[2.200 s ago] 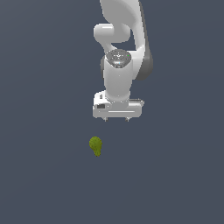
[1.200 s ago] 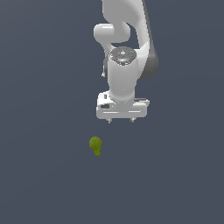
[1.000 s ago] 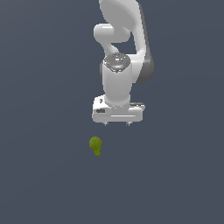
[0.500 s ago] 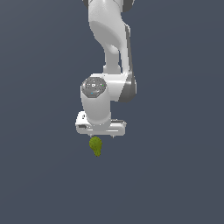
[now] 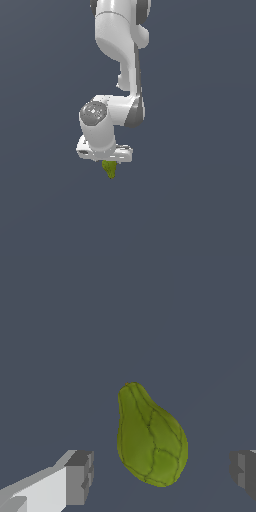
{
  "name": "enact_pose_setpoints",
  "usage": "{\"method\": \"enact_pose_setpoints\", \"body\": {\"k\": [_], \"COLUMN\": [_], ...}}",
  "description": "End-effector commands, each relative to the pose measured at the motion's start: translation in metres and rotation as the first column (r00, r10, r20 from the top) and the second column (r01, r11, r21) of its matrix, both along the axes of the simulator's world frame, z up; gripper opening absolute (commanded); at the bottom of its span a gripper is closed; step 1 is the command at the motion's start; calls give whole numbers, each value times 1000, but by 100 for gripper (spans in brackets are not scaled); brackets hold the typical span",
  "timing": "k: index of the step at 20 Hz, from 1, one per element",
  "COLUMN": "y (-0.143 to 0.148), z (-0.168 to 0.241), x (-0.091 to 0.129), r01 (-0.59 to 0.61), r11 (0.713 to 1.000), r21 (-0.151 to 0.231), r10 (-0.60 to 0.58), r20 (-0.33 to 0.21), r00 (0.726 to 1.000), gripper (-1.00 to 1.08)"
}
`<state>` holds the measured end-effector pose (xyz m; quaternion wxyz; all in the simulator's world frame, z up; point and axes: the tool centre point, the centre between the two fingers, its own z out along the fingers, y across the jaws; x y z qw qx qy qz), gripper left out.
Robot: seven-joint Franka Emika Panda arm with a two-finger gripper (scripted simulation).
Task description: Pick up the object and move it to a goal position.
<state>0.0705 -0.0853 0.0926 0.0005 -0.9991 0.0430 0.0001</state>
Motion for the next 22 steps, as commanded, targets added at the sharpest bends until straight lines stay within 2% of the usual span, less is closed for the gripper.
{"method": "enact_pose_setpoints", "body": {"k": [1, 6, 15, 20, 21, 22], "y": [-2, -1, -2, -2, -2, -2], "z": [-2, -7, -49, -52, -52, -52], "x": [1, 0, 0, 1, 1, 1], "r01": [1, 1, 1, 1, 1, 1], "r11": [1000, 1000, 1000, 1000, 1000, 1000], "r21": [-1, -1, -1, -1, -1, -1], "r10": [-1, -1, -1, -1, -1, -1], "r20": [0, 0, 0, 0, 0, 0], "r00": [1000, 1000, 1000, 1000, 1000, 1000], "gripper": [100, 100, 100, 100, -100, -100]}}
